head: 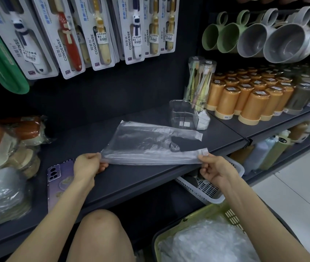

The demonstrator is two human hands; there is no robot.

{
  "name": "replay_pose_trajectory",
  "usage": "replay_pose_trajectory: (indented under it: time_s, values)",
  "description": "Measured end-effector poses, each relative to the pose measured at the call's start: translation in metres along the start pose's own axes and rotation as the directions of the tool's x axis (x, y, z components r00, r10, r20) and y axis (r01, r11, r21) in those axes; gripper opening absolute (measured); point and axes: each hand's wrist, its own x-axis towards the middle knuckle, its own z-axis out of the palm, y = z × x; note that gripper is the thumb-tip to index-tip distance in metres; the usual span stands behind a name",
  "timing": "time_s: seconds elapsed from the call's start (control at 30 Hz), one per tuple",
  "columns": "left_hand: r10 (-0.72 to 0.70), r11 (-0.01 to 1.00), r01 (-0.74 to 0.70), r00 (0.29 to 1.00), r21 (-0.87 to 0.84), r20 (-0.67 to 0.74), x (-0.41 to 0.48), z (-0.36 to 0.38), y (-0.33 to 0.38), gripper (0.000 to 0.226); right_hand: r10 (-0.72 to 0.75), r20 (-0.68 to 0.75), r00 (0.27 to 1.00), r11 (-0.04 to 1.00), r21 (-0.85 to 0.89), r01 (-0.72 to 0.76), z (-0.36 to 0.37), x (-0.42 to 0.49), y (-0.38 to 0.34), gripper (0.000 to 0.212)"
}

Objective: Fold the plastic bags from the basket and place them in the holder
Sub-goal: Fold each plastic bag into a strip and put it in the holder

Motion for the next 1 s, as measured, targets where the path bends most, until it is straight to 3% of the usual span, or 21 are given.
replay_pose_trajectory:
  time_s: [0.07, 0.13, 0.3, 0.47, 0.53, 0.6, 0.67, 0.7, 0.73, 0.8, 0.87, 0.93, 1.0]
  values:
    - [-0.033, 0.994, 0.035, 0.999, -0.1, 0.017, -0.002, -0.002, 0.003, 0.016, 0.033, 0.008, 0.999, 0.999, 0.013, -0.033, -0.001, -0.002, -0.001, 0.01]
    - [0.009, 0.995, -0.008, 1.0, -0.095, 0.008, -0.006, -0.003, 0.003, 0.009, -0.008, -0.006, 1.0, 1.0, -0.031, 0.007, -0.001, -0.002, -0.001, 0.01]
    - [0.227, 0.941, -0.212, 0.974, 0.265, -0.026, -0.009, -0.011, -0.011, 0.03, -0.324, -0.152, 0.934, 0.902, -0.346, 0.257, -0.006, 0.003, 0.004, 0.016]
    - [0.307, 0.843, -0.306, 0.949, 0.442, 0.071, -0.022, -0.012, -0.015, 0.038, -0.265, -0.037, 0.963, 0.802, -0.564, 0.199, -0.001, -0.018, 0.02, 0.045]
    - [0.345, 0.686, -0.301, 0.936, 0.663, 0.068, -0.03, -0.012, -0.012, 0.046, -0.293, 0.014, 0.956, 0.818, -0.514, 0.259, 0.0, -0.019, 0.025, 0.039]
    - [0.542, 0.428, -0.417, 0.828, 0.802, 0.141, -0.033, -0.015, -0.012, 0.055, -0.366, 0.041, 0.93, 0.809, -0.48, 0.34, 0.0, -0.016, 0.024, 0.027]
    - [0.651, 0.074, -0.597, 0.636, 0.799, 0.415, -0.029, -0.019, -0.016, 0.054, -0.399, 0.063, 0.915, 0.789, -0.485, 0.377, -0.002, -0.012, 0.019, 0.022]
    - [0.621, -0.065, -0.66, 0.56, 0.749, 0.548, -0.023, -0.02, -0.021, 0.053, -0.395, 0.072, 0.916, 0.783, -0.496, 0.376, -0.002, -0.009, 0.016, 0.022]
    - [0.535, -0.137, -0.712, 0.532, 0.689, 0.656, -0.02, -0.021, -0.025, 0.053, -0.38, 0.072, 0.922, 0.78, -0.511, 0.361, -0.004, -0.005, 0.013, 0.022]
    - [0.363, -0.073, -0.739, 0.605, 0.669, 0.708, -0.023, -0.022, -0.028, 0.06, -0.33, 0.057, 0.942, 0.788, -0.533, 0.309, -0.009, 0.004, 0.005, 0.024]
    - [0.316, 0.013, -0.714, 0.667, 0.7, 0.675, -0.027, -0.024, -0.032, 0.072, -0.285, 0.054, 0.957, 0.808, -0.523, 0.27, -0.014, 0.009, -0.002, 0.021]
    - [0.311, 0.09, -0.701, 0.694, 0.707, 0.649, -0.03, -0.024, -0.031, 0.066, -0.309, 0.017, 0.951, 0.81, -0.519, 0.273, -0.015, 0.008, -0.008, 0.022]
    - [0.353, 0.189, -0.696, 0.707, 0.693, 0.613, -0.034, -0.024, -0.025, 0.059, -0.456, -0.05, 0.889, 0.676, -0.669, 0.309, -0.01, 0.004, -0.011, 0.036]
